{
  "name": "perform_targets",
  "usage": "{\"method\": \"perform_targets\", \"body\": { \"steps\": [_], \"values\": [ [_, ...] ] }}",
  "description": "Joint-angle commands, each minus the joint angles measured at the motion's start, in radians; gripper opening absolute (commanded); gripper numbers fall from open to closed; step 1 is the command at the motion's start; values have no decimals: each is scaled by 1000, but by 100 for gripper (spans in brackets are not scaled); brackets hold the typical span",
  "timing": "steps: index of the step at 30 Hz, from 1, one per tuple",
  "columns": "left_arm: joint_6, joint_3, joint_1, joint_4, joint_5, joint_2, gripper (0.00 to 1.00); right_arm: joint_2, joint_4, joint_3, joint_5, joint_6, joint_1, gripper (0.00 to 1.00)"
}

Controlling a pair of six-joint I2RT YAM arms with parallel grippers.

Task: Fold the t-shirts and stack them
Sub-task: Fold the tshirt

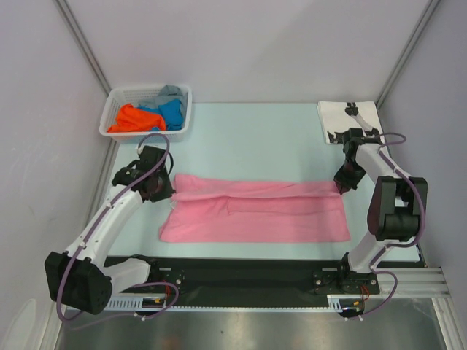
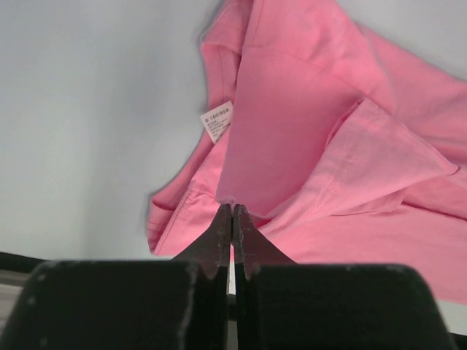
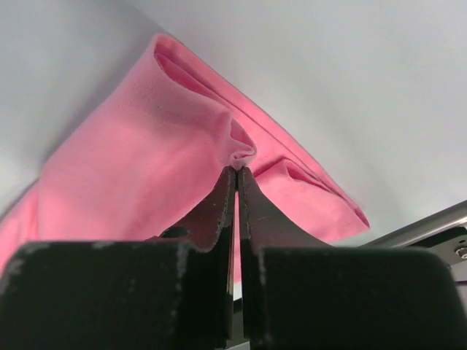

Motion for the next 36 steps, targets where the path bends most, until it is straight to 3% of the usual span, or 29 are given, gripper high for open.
{"method": "perform_targets", "body": {
  "steps": [1, 16, 36],
  "values": [
    [-78, -36, 9, -31, -18, -6, 0, -50, 4, -26, 27, -15, -13, 0],
    [-144, -65, 10, -64, -62, 29, 0, -87, 32, -149, 18, 40, -19, 0],
    [-253, -135, 9, -133, -24, -12, 0, -75, 61, -179, 27, 35, -19, 0]
  ]
}}
